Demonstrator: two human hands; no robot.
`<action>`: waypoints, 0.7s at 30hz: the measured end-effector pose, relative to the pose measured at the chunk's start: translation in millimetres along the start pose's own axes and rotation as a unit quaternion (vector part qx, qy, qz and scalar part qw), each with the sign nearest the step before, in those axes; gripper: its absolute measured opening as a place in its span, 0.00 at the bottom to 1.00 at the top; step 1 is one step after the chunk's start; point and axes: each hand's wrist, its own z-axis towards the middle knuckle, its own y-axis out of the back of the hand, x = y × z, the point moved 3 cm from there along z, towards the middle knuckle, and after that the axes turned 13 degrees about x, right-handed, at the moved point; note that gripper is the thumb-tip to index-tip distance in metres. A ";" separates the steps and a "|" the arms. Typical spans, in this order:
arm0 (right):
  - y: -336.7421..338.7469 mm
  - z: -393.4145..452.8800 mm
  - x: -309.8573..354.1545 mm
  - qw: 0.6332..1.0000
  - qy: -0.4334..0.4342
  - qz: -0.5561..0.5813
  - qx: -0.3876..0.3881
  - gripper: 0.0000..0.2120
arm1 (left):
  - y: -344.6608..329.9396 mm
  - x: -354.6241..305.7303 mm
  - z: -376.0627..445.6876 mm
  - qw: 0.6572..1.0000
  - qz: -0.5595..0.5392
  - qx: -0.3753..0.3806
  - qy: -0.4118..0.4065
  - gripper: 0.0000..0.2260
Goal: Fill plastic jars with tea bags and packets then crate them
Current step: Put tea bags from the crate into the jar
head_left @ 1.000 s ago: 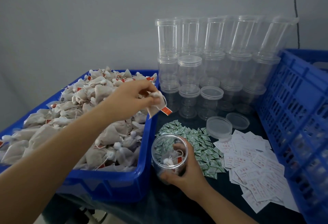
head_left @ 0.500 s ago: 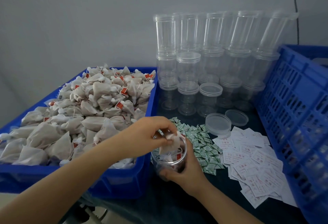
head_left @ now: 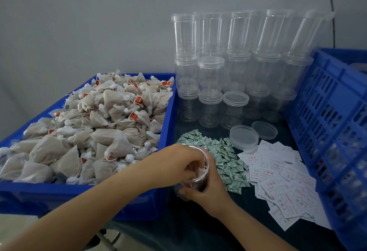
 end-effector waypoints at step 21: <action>3.0 -0.9 1.3 1.000 -0.003 -0.008 0.010 0.45 | 6.0 -11.8 14.3 0.975 0.047 0.214 0.032 0.09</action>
